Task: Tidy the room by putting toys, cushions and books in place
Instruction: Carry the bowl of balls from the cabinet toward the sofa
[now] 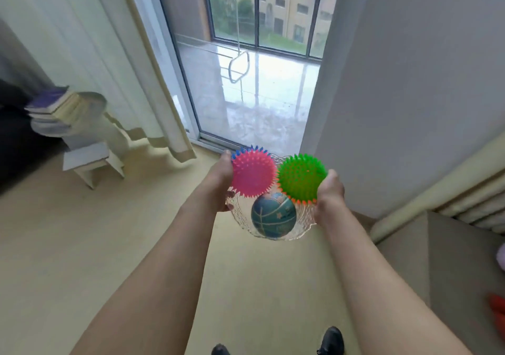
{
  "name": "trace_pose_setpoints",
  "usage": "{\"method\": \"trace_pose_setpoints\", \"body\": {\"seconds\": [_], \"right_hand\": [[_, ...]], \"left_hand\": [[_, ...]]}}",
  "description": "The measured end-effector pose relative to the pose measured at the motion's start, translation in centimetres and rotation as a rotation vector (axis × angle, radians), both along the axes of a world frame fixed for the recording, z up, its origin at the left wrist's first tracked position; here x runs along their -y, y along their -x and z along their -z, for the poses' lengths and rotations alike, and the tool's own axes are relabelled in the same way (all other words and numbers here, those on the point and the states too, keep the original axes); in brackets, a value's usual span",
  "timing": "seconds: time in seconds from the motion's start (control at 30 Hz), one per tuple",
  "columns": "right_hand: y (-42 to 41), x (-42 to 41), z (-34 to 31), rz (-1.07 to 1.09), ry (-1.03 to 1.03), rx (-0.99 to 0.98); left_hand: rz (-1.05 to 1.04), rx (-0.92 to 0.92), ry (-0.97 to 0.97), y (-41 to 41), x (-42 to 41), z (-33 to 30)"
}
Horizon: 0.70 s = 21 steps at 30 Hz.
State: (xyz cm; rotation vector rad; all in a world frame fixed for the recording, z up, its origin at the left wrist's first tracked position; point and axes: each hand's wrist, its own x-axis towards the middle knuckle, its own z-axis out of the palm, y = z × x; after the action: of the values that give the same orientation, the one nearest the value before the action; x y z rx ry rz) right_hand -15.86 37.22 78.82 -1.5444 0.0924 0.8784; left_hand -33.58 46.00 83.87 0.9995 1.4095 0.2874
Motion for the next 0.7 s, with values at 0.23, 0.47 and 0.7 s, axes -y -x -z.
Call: {"method": "trace_pose_setpoints", "body": {"seconds": [0.23,0.47,0.7], "right_hand": [[15.5,-8.5,-5.6,-0.260,-0.048,0.018],[23.9,-18.0,-6.3,-0.343,-0.072,0.056],[32.4,-32.1,-7.3,-0.411,-0.131,0.060]], "left_hand": [[-0.149,0.015,-0.142,16.3,-6.7,-3.7],[-0.214,0.043,-0.194,25.3,-14.4,-4.4],[-0.221,0.031,-0.268,33.8,-27.2,-6.0]]}}
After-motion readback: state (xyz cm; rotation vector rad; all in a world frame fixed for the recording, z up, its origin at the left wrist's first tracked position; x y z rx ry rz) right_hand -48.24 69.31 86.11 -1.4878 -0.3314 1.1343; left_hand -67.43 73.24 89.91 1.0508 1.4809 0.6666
